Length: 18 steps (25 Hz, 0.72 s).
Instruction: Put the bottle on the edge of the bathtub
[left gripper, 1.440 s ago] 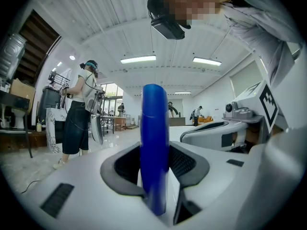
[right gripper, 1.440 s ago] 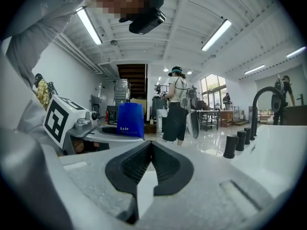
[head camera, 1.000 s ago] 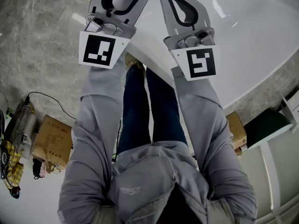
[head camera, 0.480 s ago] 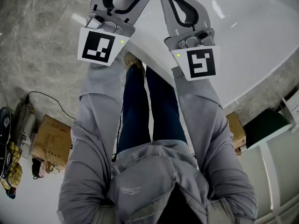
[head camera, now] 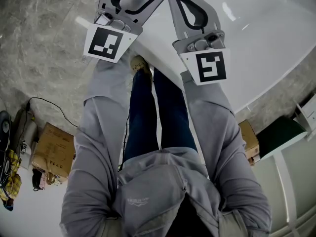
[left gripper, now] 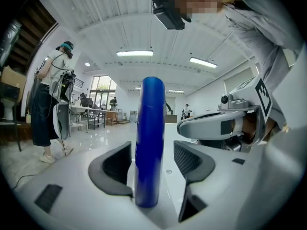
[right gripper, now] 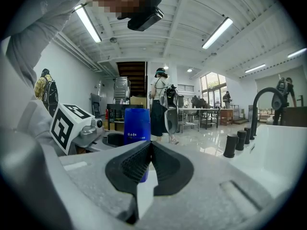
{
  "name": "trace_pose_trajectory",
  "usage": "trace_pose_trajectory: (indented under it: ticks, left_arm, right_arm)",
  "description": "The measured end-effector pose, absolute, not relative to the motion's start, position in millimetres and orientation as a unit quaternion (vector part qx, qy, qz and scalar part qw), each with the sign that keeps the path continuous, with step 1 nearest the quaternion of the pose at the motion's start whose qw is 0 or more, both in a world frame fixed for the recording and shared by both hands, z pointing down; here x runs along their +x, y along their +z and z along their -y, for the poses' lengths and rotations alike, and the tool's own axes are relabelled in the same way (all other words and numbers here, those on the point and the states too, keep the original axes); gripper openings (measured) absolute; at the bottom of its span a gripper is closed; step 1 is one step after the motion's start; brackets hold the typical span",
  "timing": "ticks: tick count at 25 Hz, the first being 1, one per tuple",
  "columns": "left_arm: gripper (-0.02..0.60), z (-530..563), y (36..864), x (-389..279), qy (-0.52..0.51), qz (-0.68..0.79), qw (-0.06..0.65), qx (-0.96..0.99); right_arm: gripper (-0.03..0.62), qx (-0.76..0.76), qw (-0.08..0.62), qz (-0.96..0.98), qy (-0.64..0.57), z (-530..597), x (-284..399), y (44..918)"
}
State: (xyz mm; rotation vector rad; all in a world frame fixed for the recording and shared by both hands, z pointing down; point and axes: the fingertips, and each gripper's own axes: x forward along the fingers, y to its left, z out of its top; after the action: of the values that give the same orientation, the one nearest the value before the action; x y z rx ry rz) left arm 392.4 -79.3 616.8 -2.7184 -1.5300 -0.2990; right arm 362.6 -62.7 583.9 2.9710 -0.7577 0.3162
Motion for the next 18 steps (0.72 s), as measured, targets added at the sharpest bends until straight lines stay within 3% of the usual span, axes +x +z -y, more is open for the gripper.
trace_pose_trajectory:
  ticks: [6,16,17,18]
  left_arm:
    - [0.282,91.1,616.5,390.1,-0.109,0.466,-0.002,-0.878]
    - [0.284,116.9,577.7,363.3,-0.117,0.441,0.001,-0.89]
    - [0.266,121.7,571.6,360.9,-0.12,0.431,0.001,-0.894]
    - [0.173,127.7,566.3,358.3,-0.125,0.418,0.0,-0.9]
  right_arm:
    - [0.003,0.964,0.03,0.246,0.102,63.0,351.9,572.9]
    - [0.003,0.962,0.032,0.255,0.087,74.5,336.2,528.3]
    - [0.003,0.963,0.031,0.255,0.087,76.1,334.1,521.6]
    - [0.003,0.963,0.03,0.254,0.087,77.7,332.0,514.9]
